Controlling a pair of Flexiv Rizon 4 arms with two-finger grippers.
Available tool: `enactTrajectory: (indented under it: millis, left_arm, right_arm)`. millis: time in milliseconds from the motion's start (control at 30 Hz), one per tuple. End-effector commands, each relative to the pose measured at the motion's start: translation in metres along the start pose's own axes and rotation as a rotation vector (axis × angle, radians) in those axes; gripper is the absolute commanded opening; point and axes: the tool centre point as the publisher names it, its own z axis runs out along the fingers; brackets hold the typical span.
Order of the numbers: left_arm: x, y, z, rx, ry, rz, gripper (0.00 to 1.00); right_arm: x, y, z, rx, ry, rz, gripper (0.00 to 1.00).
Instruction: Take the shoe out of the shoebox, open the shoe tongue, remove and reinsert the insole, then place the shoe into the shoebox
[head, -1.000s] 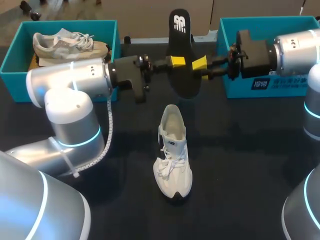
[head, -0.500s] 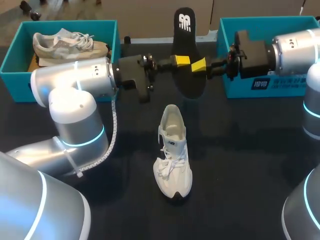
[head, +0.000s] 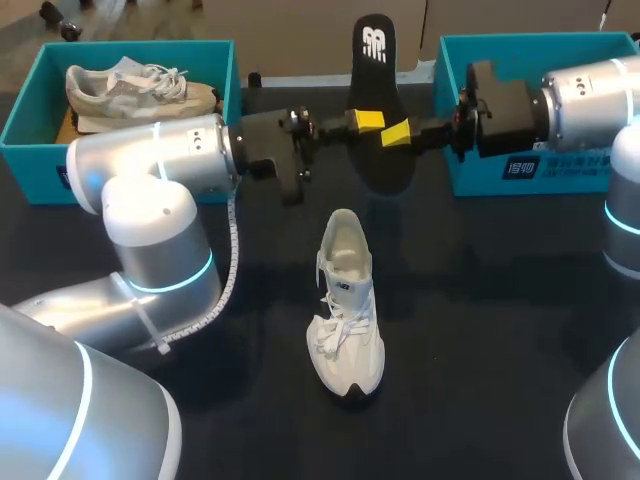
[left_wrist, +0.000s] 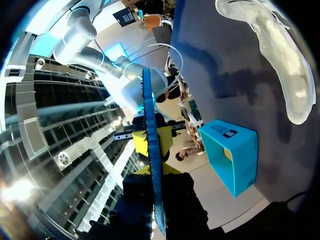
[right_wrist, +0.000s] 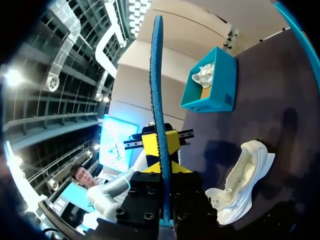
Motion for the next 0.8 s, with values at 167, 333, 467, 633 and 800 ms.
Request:
enactTrajectory:
  millis: [167,333,467,633,800]
  left_arm:
    - [0.002,-0.002,0.001,0.001,-0.006,-0.009,0.00]
    - [0.002,0.000,-0.002,0.008,-0.003,-0.002,0.56]
    - [0.002,0.004,-0.007,0.011,0.005,0.005,1.00]
    - [0.005,0.006,-0.015,0.017,0.023,-0.008,1.00]
    - [0.012,0.007,-0.034,-0.016,0.062,-0.064,1.00]
  right_arm:
    - [-0.001,0.002,0.003,0.007,0.005,0.001,0.00]
    - [-0.002,0.002,0.003,0.011,0.006,-0.002,0.00]
    - [-0.004,0.001,0.004,0.013,0.005,0.000,0.00]
    - [-0.006,0.002,0.003,0.009,0.003,0.003,0.00]
    - [-0.008,0.004,-0.002,-0.010,-0.006,-0.015,0.00]
